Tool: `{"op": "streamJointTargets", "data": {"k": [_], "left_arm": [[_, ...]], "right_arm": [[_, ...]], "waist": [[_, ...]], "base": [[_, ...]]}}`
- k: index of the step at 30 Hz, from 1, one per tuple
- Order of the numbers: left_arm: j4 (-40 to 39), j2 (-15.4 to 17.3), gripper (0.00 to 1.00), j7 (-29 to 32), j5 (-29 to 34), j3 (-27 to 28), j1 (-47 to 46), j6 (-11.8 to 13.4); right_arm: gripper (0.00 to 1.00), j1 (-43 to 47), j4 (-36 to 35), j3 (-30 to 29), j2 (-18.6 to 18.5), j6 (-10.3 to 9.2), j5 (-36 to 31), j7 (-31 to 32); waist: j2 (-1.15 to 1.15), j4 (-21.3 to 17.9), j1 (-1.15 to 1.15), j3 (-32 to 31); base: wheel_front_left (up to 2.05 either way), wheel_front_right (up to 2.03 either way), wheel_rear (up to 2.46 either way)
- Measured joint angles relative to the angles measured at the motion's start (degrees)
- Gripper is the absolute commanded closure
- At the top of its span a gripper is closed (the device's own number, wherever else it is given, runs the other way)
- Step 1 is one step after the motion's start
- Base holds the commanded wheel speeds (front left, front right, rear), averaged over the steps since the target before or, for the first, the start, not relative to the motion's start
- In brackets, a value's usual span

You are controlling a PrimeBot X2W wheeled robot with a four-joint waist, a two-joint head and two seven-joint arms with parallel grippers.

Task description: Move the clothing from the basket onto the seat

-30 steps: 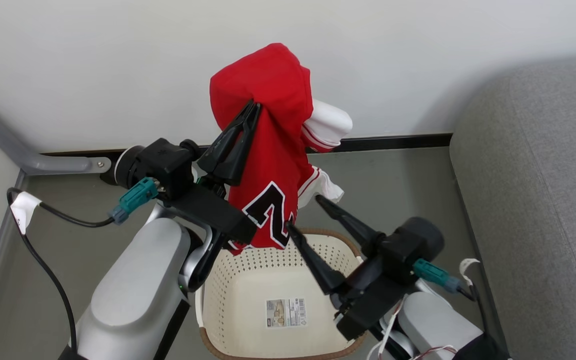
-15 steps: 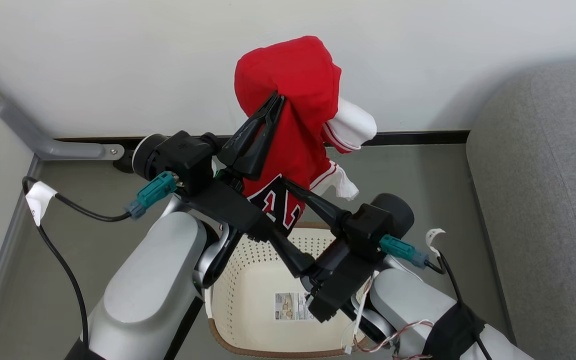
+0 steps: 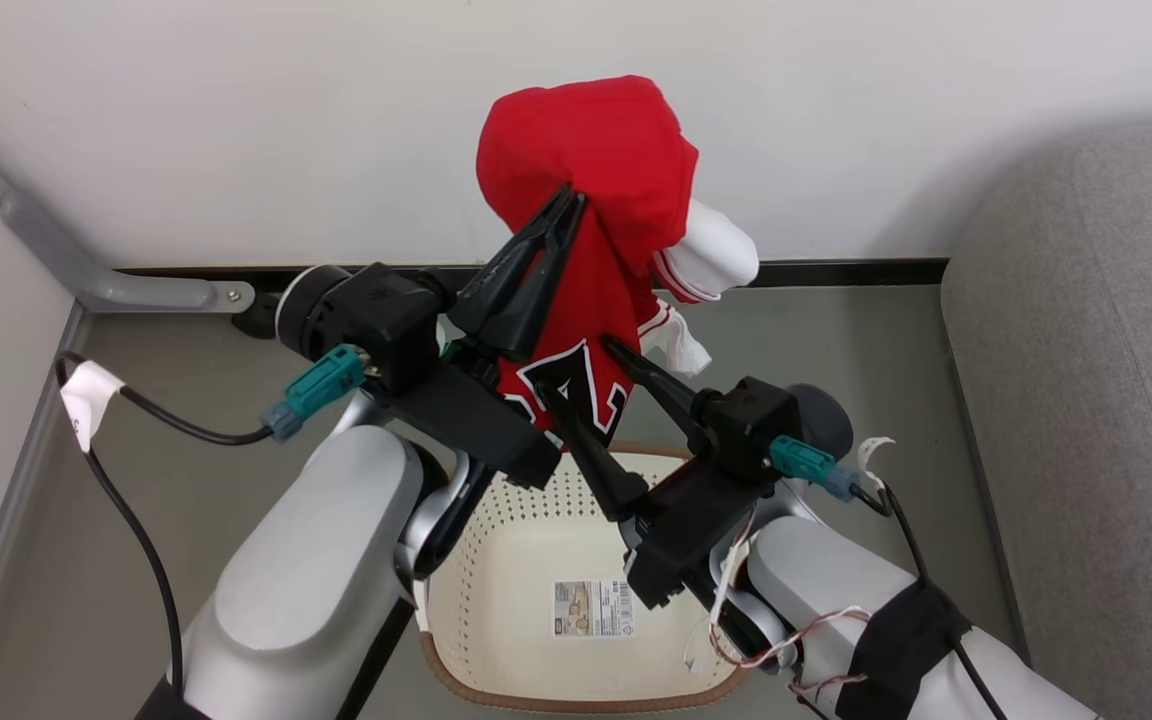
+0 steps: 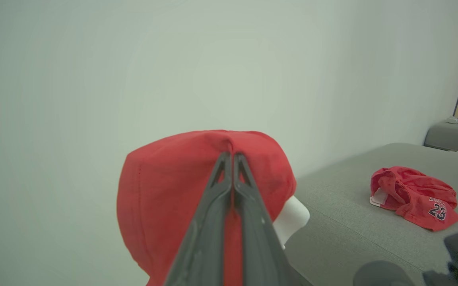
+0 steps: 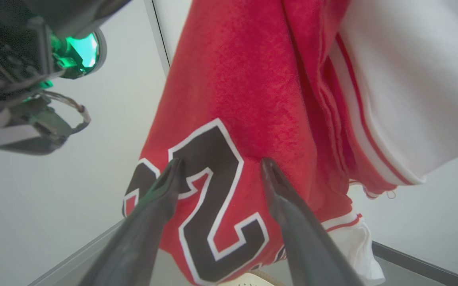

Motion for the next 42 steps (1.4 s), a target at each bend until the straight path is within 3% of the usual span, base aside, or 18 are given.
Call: {"op": "streamJointTargets", "data": {"k": [13, 14, 16, 31, 32, 33, 42], "left_arm": [[-1.9, -1.0, 1.00, 0.4, 0.0, -1.6, 0.0, 0.0], [-1.9, -1.0, 1.00, 0.4, 0.0, -1.7, 0.0, 0.0], [-2.0, -1.0, 1.00, 0.5, 0.0, -1.7, 0.0, 0.0], [-0.2, -0.5, 1.00, 0.4, -0.3, -1.0, 0.2, 0.0], [0.1, -0.5, 0.65, 0.4, -0.3, -0.9, 0.2, 0.0], [0.3, -0.4, 0.00, 0.4, -0.3, -0.8, 0.2, 0.0], [3.1, 0.1, 0.00, 0.3, -0.4, -0.2, 1.8, 0.5]], "right_arm": [[0.00, -4.7, 4.3, 1.0, 0.0, -2.14, 6.0, 0.0], [0.17, -4.9, 4.5, 1.0, 0.0, -2.15, 6.4, 0.0], [0.97, -5.5, 5.2, 1.0, 0.0, -2.44, 7.1, 0.0], [1.00, -6.7, 6.7, 1.9, 0.0, -2.64, 10.8, 0.0], [1.00, -6.7, 6.7, 2.0, 0.0, -2.64, 11.0, 0.0], [1.00, -6.7, 6.7, 2.0, 0.0, -2.64, 11.2, 0.0], [1.00, -6.7, 6.3, 2.2, 0.0, -2.65, 11.6, 0.0]], "waist": [[0.00, 1.4, 0.00, 0.3], [0.00, 1.5, 0.00, 0.4], [0.00, 1.6, 0.00, 0.4], [0.00, 1.2, 0.00, 0.2], [0.00, 1.0, 0.00, 0.2], [0.00, 0.9, 0.00, 0.2], [0.00, 0.1, 0.00, -0.3]], "base": [[0.00, 0.00, 0.00], [0.00, 0.00, 0.00], [0.00, 0.00, 0.00], [0.00, 0.00, 0.00], [0.00, 0.00, 0.00], [0.00, 0.00, 0.00], [0.00, 0.00, 0.00]]}}
